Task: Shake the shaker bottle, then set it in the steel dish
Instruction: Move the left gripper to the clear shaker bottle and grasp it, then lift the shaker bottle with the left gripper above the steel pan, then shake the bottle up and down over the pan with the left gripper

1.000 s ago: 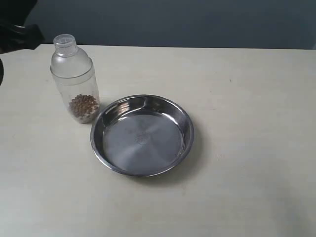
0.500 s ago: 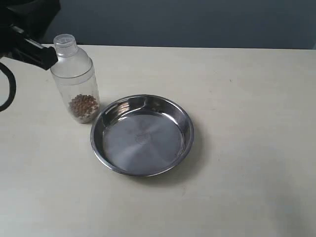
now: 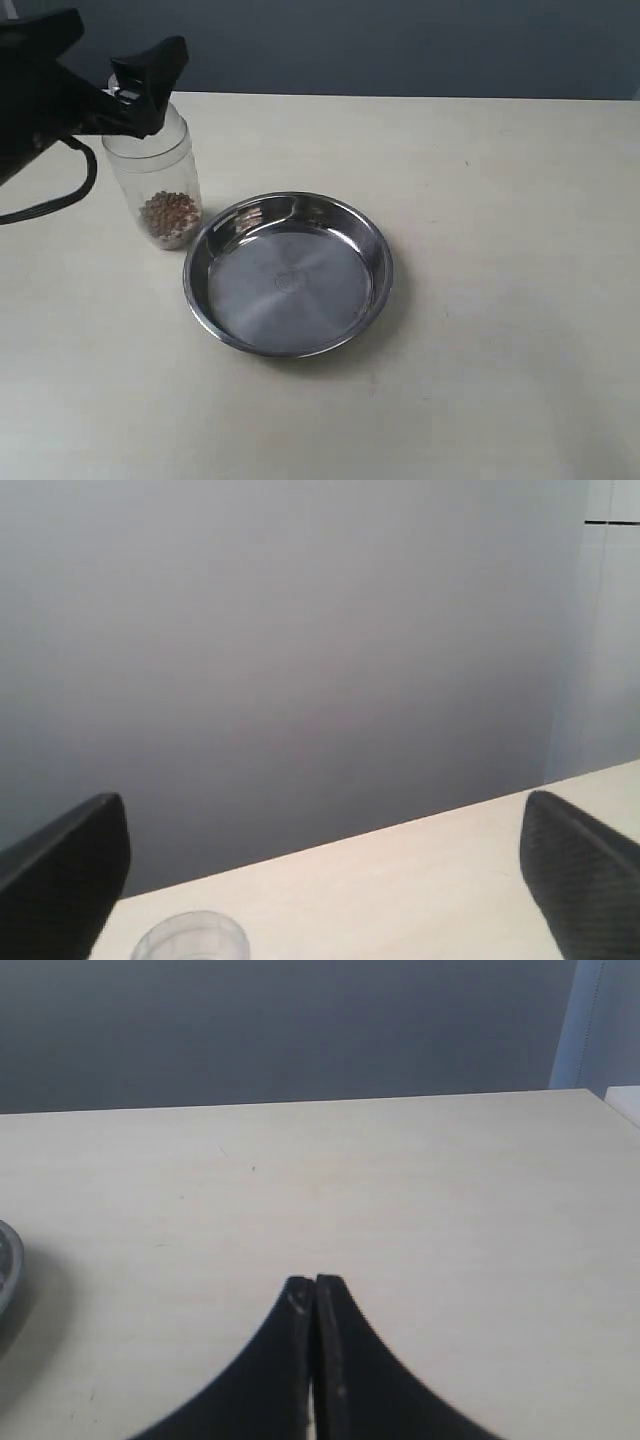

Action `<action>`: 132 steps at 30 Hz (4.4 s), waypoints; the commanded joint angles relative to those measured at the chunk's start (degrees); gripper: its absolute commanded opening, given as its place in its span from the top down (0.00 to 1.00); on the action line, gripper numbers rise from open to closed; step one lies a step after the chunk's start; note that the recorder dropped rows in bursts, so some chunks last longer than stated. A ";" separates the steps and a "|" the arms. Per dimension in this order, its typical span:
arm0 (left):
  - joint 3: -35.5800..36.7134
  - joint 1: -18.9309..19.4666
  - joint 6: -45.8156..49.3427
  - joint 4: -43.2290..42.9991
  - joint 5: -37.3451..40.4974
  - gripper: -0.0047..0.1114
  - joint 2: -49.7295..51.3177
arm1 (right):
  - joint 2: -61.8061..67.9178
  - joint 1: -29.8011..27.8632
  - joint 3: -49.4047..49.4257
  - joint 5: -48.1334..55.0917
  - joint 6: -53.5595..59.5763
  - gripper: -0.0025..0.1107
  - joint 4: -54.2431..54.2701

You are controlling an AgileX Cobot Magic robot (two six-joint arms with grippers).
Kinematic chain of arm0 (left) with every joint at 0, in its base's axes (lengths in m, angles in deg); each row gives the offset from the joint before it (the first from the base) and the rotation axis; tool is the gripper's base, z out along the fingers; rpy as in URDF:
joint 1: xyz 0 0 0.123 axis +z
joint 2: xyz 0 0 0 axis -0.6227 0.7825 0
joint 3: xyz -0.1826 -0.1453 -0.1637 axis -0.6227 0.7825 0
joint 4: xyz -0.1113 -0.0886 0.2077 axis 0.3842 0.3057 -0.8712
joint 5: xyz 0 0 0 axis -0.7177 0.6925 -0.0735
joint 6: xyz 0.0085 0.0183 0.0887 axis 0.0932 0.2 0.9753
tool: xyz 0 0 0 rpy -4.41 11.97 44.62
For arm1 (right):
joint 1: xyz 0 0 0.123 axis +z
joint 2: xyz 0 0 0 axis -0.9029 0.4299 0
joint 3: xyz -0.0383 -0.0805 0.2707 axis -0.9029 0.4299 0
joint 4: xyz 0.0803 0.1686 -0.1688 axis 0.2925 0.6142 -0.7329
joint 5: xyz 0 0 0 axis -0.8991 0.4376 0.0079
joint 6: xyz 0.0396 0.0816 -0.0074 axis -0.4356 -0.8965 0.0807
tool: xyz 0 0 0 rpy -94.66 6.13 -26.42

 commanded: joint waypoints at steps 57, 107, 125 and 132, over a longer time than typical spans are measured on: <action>-8.48 8.50 -7.73 -14.85 -22.82 0.62 43.20 | -0.25 0.21 0.09 -0.67 0.10 0.99 0.05; -10.11 -17.33 -26.44 -20.86 21.21 0.96 11.49 | -0.25 0.21 0.09 -0.67 0.10 0.99 0.05; -11.71 -19.59 -22.64 -18.51 17.18 0.96 -3.32 | -0.25 0.21 0.09 -0.67 0.10 0.99 0.05; -6.97 -20.18 -24.15 -18.78 16.31 0.96 2.54 | -0.25 0.21 0.09 -0.67 0.10 0.99 0.05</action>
